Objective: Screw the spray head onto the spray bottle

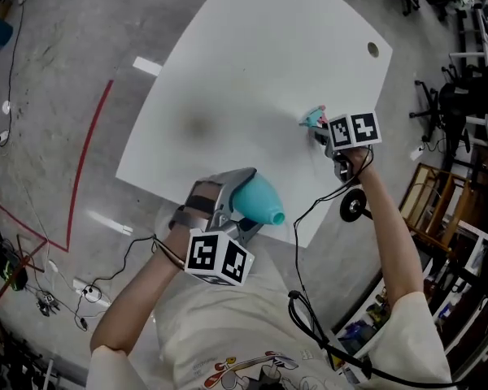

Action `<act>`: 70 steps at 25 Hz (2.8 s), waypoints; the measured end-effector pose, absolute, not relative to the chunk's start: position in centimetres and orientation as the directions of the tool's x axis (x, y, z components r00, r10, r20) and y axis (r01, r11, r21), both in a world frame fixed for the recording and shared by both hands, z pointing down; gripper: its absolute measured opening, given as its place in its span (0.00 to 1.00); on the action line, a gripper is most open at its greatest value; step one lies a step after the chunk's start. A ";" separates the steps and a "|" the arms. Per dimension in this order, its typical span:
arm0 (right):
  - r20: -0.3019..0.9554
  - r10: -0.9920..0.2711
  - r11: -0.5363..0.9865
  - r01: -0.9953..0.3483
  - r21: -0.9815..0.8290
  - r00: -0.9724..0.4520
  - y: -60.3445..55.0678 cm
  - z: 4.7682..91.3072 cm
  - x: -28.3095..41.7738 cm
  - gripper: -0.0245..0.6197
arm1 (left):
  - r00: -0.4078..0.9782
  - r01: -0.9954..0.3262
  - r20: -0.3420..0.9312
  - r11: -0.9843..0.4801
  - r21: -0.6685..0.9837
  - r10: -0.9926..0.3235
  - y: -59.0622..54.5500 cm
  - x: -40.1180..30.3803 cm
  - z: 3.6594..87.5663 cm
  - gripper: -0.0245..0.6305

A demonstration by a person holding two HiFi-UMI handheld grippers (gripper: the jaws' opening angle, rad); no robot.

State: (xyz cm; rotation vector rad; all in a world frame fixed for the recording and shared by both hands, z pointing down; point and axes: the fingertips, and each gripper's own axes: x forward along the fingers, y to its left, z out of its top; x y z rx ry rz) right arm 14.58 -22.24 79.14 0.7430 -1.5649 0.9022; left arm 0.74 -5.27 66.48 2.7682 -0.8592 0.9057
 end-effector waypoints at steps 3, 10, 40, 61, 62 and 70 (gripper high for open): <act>0.982 0.077 0.457 -0.869 -0.188 -0.171 -22.5 80.1 14.4 0.26 | 0.651 -0.552 0.580 -0.830 -0.079 -0.489 -4.8 0.0 66.6 0.66; 0.977 0.206 0.503 -0.850 -0.157 -0.059 -21.7 81.4 14.2 0.25 | 0.633 -0.567 0.599 -0.821 -0.073 -0.490 -3.9 -0.9 66.5 0.66; 0.371 -0.384 0.778 -0.512 -0.364 -0.846 -17.8 36.1 -0.5 0.25 | 0.697 -0.461 0.673 -0.873 0.157 -0.247 -5.5 1.3 59.6 0.66; 0.035 0.131 0.965 0.119 -0.232 -0.991 -7.8 30.4 -6.6 0.25 | 0.709 -0.620 0.572 -0.751 0.227 -0.412 -6.1 -3.2 46.5 0.66; 0.021 0.167 0.963 0.158 -0.218 -0.986 -7.4 30.1 -7.0 0.25 | 0.708 -0.621 0.572 -0.751 0.225 -0.414 -6.1 -3.9 45.8 0.66; 0.020 0.380 0.919 0.376 -0.119 -0.925 -4.9 27.7 -7.4 0.25 | 0.726 -0.544 0.582 -0.823 0.161 -0.366 -4.7 -4.4 40.5 0.66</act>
